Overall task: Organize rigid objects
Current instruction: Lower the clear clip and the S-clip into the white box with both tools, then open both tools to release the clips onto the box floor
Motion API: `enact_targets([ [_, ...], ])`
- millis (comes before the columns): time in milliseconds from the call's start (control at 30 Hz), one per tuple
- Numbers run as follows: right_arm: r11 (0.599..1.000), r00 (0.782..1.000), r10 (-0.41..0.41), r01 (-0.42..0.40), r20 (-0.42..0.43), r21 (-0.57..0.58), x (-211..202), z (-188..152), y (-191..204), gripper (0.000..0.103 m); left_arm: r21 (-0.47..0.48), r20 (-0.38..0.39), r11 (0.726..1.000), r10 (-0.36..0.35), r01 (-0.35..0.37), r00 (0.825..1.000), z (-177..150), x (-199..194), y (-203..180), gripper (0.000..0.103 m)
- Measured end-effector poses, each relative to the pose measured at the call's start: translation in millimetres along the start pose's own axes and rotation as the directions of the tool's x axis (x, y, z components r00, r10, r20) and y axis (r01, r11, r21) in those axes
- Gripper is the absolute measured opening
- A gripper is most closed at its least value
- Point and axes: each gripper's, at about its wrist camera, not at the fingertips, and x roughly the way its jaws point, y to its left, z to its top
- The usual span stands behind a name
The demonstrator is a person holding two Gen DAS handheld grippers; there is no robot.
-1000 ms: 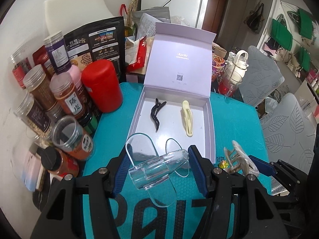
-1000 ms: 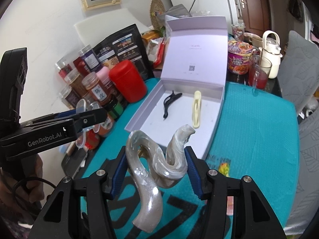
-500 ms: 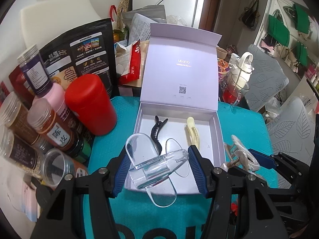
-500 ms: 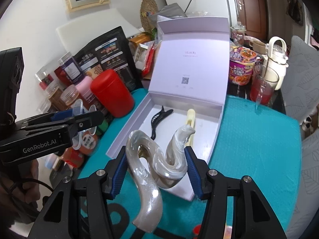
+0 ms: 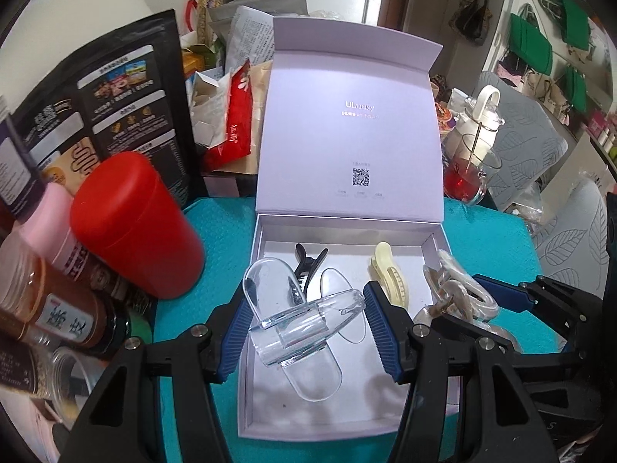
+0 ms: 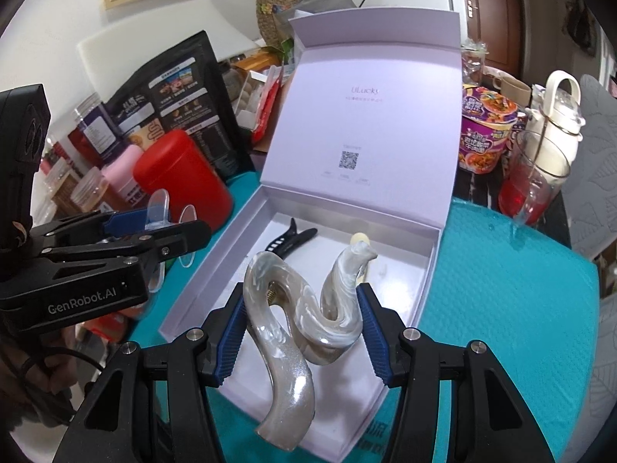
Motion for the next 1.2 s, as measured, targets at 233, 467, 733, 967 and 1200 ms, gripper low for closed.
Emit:
enact_targets([
  [233, 1.0, 1.0, -0.025, 0.025, -0.01, 0.0, 29, 0, -8, 0.055, 0.035, -0.013, 0.999, -0.005, 0.005, 1.0, 2, 31, 0, 0.057],
  [467, 0.998, 0.998, -0.056, 0.056, -0.023, 0.007, 51, -2, -15, 0.055, 0.048, -0.041, 0.999, 0.002, 0.0, 0.999, -1, 59, 4, 0.057],
  [733, 0.998, 0.998, -0.065, 0.064, -0.027, -0.027, 68, 2, -17, 0.055, 0.031, -0.063, 1.0, 0.005, -0.003, 0.998, -3, 81, 8, 0.057],
  [967, 0.998, 0.996, -0.065, 0.065, -0.058, -0.005, 77, 2, -20, 0.055, 0.013, -0.081, 1.0, 0.011, -0.01, 0.997, -3, 90, 12, 0.057],
  [1200, 0.997, 0.996, -0.077, 0.078, -0.05, 0.002, 72, 3, -19, 0.057, 0.0, -0.147, 1.0, 0.001, -0.001, 0.989, -3, 99, 13, 0.057],
])
